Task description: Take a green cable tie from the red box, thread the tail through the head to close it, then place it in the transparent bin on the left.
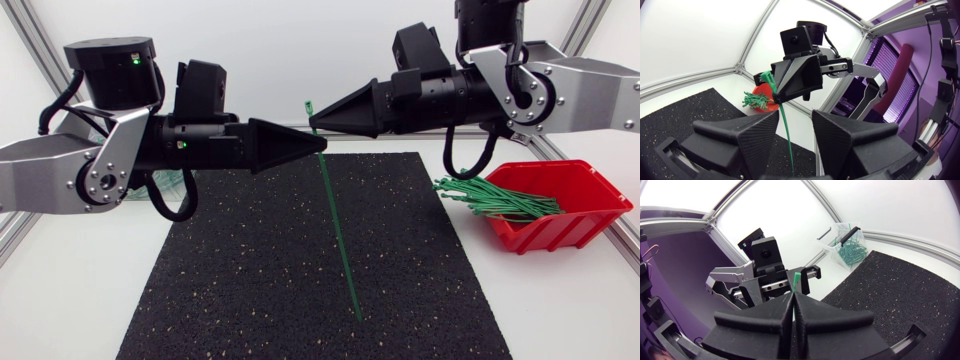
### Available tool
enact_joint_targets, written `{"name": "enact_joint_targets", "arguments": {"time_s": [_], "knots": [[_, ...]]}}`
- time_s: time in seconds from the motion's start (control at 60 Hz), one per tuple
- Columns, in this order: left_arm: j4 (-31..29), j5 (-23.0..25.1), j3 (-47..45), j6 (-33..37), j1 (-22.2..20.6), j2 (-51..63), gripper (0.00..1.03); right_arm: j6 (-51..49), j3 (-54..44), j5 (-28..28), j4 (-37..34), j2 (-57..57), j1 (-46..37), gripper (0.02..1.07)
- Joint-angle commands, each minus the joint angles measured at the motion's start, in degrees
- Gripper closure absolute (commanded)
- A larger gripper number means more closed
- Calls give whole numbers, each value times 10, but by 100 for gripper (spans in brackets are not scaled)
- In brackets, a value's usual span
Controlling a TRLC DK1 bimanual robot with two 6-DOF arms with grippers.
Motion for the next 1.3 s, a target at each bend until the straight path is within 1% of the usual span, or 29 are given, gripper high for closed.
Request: {"name": "enact_joint_targets", "arguments": {"time_s": [0.0,0.1,0.15,0.2,0.333,0.4,0.667,0.717,0.817,0.85,0.9,0.967,0.983,1.05,1.1,1.283], "knots": [[10,5,-14,-16,-4,9,61,14,-14,-1,8,-18,0,101],[10,5,-14,-16,-5,9,66,14,-16,0,9,-24,-2,101],[10,5,-14,-19,-4,11,72,14,-17,0,10,-26,-2,101],[10,5,-14,-21,-4,13,75,13,-18,1,10,-28,-3,101],[13,5,-13,-23,-3,12,75,14,-18,2,10,-29,-2,101],[15,5,-13,-27,-2,12,79,13,-19,3,10,-29,0,101],[17,5,-14,-30,0,11,79,13,-23,5,11,-27,4,101],[17,5,-14,-30,1,11,83,13,-23,6,11,-28,5,101],[17,5,-15,-31,2,11,84,13,-25,7,11,-31,5,101],[17,5,-15,-33,2,11,86,13,-27,9,10,-32,6,101],[18,5,-14,-34,3,10,87,13,-28,9,11,-33,7,101],[18,5,-15,-35,4,10,90,13,-29,10,11,-34,7,101],[18,5,-16,-35,5,10,92,13,-30,11,11,-35,7,101],[18,5,-16,-35,5,9,92,13,-30,14,11,-37,8,101],[18,5,-17,-37,6,8,97,13,-31,15,11,-40,10,101],[18,4,-20,-40,8,5,99,13,-35,22,11,-48,11,101]]}}
